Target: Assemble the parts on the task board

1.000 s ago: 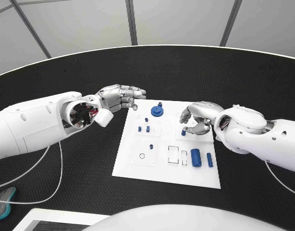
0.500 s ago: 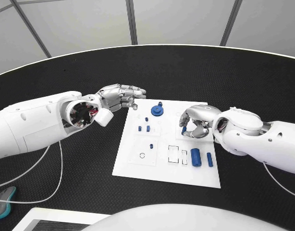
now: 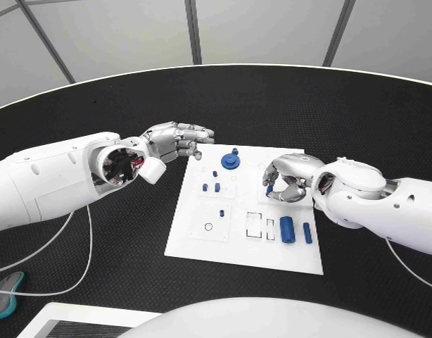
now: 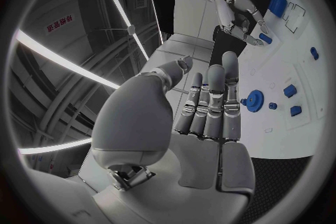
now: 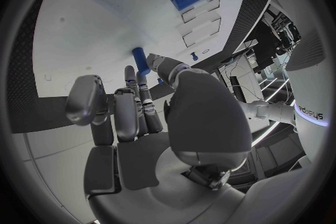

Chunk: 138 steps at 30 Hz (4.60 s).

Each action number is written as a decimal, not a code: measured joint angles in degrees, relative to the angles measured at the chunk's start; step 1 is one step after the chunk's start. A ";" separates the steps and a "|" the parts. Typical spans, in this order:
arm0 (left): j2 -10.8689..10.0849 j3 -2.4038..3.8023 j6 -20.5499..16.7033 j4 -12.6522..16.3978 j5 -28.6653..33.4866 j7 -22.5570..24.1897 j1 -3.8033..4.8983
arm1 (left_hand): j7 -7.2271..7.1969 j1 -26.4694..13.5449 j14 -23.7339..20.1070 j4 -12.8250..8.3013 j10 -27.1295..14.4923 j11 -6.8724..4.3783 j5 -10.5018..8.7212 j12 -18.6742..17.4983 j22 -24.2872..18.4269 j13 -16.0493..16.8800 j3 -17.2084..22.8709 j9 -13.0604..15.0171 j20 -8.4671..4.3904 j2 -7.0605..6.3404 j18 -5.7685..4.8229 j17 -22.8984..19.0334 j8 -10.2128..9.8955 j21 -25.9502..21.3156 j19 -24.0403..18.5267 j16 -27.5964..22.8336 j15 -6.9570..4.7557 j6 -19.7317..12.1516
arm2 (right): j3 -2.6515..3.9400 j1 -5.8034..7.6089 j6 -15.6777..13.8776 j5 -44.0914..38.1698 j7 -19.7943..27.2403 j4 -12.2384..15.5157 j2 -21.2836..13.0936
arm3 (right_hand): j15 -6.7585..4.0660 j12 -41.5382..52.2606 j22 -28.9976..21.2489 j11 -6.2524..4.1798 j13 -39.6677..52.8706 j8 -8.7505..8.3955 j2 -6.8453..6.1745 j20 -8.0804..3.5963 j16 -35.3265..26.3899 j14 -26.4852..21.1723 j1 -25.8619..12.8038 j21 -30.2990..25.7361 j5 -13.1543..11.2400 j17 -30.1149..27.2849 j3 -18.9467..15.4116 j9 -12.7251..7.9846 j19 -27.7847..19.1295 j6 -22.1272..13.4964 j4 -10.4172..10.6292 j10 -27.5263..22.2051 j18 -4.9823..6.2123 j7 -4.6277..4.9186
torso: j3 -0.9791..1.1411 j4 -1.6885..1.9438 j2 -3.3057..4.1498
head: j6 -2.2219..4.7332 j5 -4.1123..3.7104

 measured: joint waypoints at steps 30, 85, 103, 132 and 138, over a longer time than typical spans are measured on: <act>0.11 0.00 0.14 -0.30 0.00 -0.33 0.00 | 0.00 0.00 0.00 0.00 0.00 0.00 0.00 0.00 0.01 0.02 0.00 -0.01 0.00 0.00 0.00 0.01 0.00 -0.22 0.00 0.00 0.00 0.00 | 0.00 -0.02 0.10 0.00 -0.31 -0.31 0.20 | -1.05 2.01 0.82 -0.65 0.79 2.00 2.86 -0.85 0.25 0.18 2.86 1.11 -0.01 0.64 1.40 1.29 0.01 4.30 -0.65 4.29 -0.01 0.00 | -0.02 -0.01 -0.01 | -0.06 -0.09; 0.47 -0.01 0.21 -0.72 0.00 -0.43 -0.01 | 0.00 0.00 0.00 0.24 0.00 0.00 0.00 0.21 -0.10 0.00 -0.24 0.07 0.00 0.00 0.00 -0.09 0.00 -0.22 0.00 0.00 0.00 0.00 | 0.30 0.85 -4.97 0.00 -0.39 9.36 -4.12 | -1.43 3.58 1.90 -0.88 2.36 2.66 4.52 -1.46 1.10 0.19 4.54 2.90 -0.18 1.70 2.18 2.04 0.21 6.36 -2.54 6.60 -0.01 -0.62 | -0.09 -0.11 -0.13 | -0.32 -0.32; 1.08 0.00 0.55 -0.93 0.00 -0.49 -0.02 | 0.20 0.00 0.00 0.24 0.00 0.00 0.00 0.21 -0.14 0.03 -0.24 0.12 0.00 0.00 0.00 -0.14 0.00 -0.22 0.00 0.00 0.00 -0.21 | 0.51 0.74 -7.47 0.01 3.84 12.67 4.72 | -1.42 3.60 1.89 -0.88 2.42 2.66 4.69 -1.45 1.10 0.19 4.71 3.12 0.18 1.68 2.58 2.08 0.21 6.35 -2.95 6.60 -0.01 -0.62 | -0.19 0.14 0.04 | -0.14 1.34; 1.60 0.00 0.85 -1.21 -0.01 -0.65 -0.02 | 0.20 0.00 0.00 0.24 -0.21 0.21 0.00 0.21 -0.14 0.04 -0.24 0.15 0.00 0.00 0.00 -0.17 0.00 -0.22 0.00 0.00 0.00 -0.20 | -0.61 -3.34 -3.45 0.01 6.29 3.70 12.14 | -1.42 3.48 1.88 -0.88 2.92 2.65 4.73 -1.45 1.09 0.19 4.77 2.77 0.44 1.67 2.56 2.07 0.20 6.33 -2.93 6.60 0.00 -0.62 | -0.03 0.13 0.07 | -1.55 3.11; 1.58 0.00 0.86 -1.23 -0.01 -0.67 -0.02 | 0.20 0.00 0.00 0.24 -0.21 0.21 0.00 0.21 -0.18 0.03 -0.24 0.15 0.00 0.00 0.00 -0.18 0.00 -0.22 0.00 0.00 0.00 -0.20 | -0.68 -3.55 -2.86 0.01 6.38 3.37 12.51 | -1.42 3.35 1.88 -0.88 2.92 2.64 4.74 -1.45 1.09 0.19 4.77 2.77 0.38 1.67 2.58 2.07 0.20 6.33 -2.96 6.60 -0.01 -0.63 | -0.03 0.14 0.08 | -1.63 3.27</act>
